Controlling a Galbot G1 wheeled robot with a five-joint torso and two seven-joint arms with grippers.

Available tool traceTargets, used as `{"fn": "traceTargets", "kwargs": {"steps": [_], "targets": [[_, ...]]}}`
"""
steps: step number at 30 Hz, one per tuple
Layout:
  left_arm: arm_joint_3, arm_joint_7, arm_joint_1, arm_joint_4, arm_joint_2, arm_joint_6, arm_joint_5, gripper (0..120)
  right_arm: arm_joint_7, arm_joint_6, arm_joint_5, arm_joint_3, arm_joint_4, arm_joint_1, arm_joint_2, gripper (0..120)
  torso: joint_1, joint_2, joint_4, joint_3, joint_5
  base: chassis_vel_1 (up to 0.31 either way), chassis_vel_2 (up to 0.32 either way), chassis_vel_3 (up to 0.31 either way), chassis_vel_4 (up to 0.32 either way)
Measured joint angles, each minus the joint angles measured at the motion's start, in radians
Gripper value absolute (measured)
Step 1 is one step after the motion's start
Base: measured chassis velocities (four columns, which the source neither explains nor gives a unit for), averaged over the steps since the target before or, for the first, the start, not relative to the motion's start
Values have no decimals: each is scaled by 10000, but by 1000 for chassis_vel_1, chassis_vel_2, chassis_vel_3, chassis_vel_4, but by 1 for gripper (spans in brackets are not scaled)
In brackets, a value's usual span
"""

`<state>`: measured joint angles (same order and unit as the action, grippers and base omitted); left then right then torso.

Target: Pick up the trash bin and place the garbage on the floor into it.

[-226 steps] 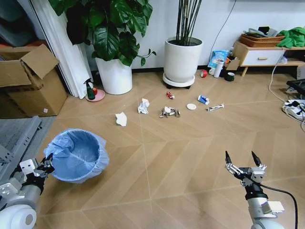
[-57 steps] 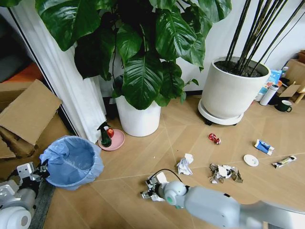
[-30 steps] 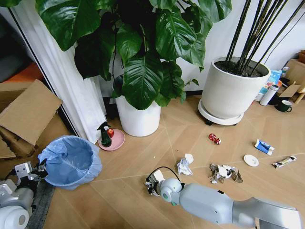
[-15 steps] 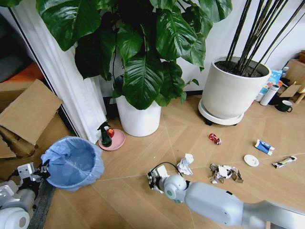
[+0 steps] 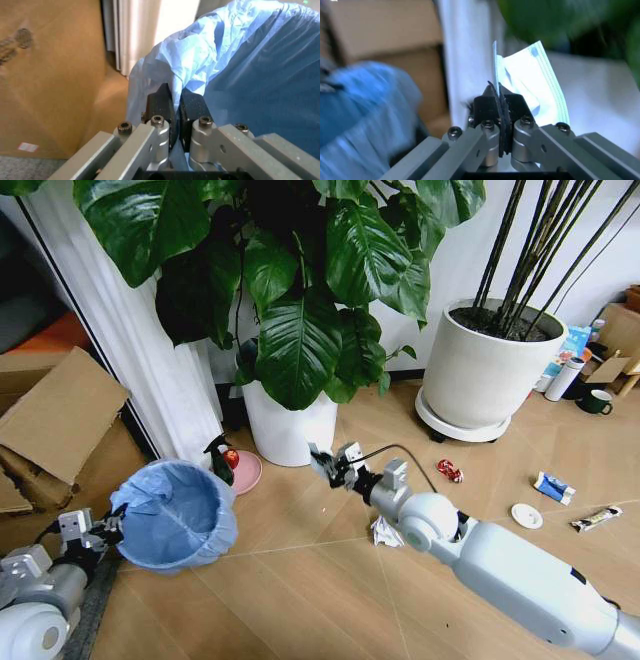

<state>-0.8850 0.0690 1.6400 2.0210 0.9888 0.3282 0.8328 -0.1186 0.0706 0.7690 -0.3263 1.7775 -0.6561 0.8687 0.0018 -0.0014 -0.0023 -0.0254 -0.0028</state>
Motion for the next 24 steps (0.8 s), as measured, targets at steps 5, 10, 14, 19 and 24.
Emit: {"fn": "traceTargets", "kwargs": {"steps": [5, 10, 14, 19, 24], "targets": [[301, 41, -298, 36, -197, 109, 276, 0, -1673, 1198, 316, 70, -508, 161, 317, 0, 0, 0, 0, 0, 0, 0, 0, 0, 0], [486, 48, -404, 49, -190, 159, 279, 0, -2981, 1603, 922, -65, -909, 418, 606, 0, 0, 0, -2, 0, -3, 0, 0, 0, 0], [547, 45, -374, 52, -140, 192, 252, 0, -4420, 1776, 1547, -349, -1529, 755, 1126, 0, 0, 0, -1, 0, -4, 0, 0, 0, 0], [408, 24, -178, 167, -115, 195, 211, 0, -5531, 1788, 2105, -1035, -2230, 1132, 2115, 0, 0, 0, 1, -1, -4, 0, 0, 0, 0], [365, 27, -115, 306, -145, 231, 232, 0, -6211, 1637, 2546, -1641, -2851, 1618, 3228, 0, 0, 0, 1, 0, -4, 0, 0, 0, 0]]}}
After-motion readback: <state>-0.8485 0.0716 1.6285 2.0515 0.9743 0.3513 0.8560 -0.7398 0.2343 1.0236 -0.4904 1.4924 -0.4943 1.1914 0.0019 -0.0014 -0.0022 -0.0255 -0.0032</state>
